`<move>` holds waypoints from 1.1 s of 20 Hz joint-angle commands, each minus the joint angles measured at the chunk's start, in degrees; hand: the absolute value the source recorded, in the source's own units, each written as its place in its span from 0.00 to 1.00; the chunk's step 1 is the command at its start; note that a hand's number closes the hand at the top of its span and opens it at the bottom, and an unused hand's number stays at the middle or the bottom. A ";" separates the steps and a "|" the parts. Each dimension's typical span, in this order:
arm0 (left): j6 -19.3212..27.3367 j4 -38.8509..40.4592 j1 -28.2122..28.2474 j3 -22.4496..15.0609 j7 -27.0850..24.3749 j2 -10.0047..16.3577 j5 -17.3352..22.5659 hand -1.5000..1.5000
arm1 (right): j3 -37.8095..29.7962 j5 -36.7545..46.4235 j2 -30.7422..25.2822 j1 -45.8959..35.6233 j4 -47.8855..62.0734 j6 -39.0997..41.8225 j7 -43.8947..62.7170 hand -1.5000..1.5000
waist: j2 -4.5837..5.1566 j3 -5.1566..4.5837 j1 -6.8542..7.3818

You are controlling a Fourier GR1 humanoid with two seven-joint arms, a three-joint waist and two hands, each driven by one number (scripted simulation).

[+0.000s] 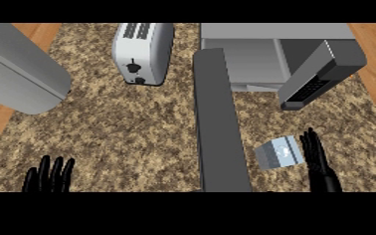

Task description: Pick up the milk, place it into the microwave and close the microwave

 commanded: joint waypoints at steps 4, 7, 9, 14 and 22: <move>-0.87 -3.37 10.15 -4.82 -6.08 0.09 -3.19 0.00 | -1.23 0.96 -0.56 -1.86 8.66 -0.28 -7.66 0.00 | -0.09 0.00 0.25; 0.39 -0.98 1.57 -1.63 -0.39 0.10 -0.03 0.00 | -4.25 -0.42 -3.15 -7.41 17.97 1.40 -11.61 0.00 | 0.01 0.00 -0.02; 2.64 2.53 1.07 -4.61 -3.55 -2.19 -4.35 0.00 | -4.32 -0.16 -4.63 -7.76 18.78 2.37 -10.97 0.00 | -0.01 -0.01 -0.06; -0.08 -1.88 2.94 -1.17 -1.30 1.47 1.10 0.00 | -3.86 2.26 -3.84 -11.03 26.32 -0.10 -18.27 0.00 | 0.01 0.00 0.03; -1.85 0.12 6.43 -1.79 -5.76 2.26 1.47 0.00 | -2.43 1.55 -3.47 -12.84 26.08 1.35 -17.26 0.00 | -0.05 -0.03 0.01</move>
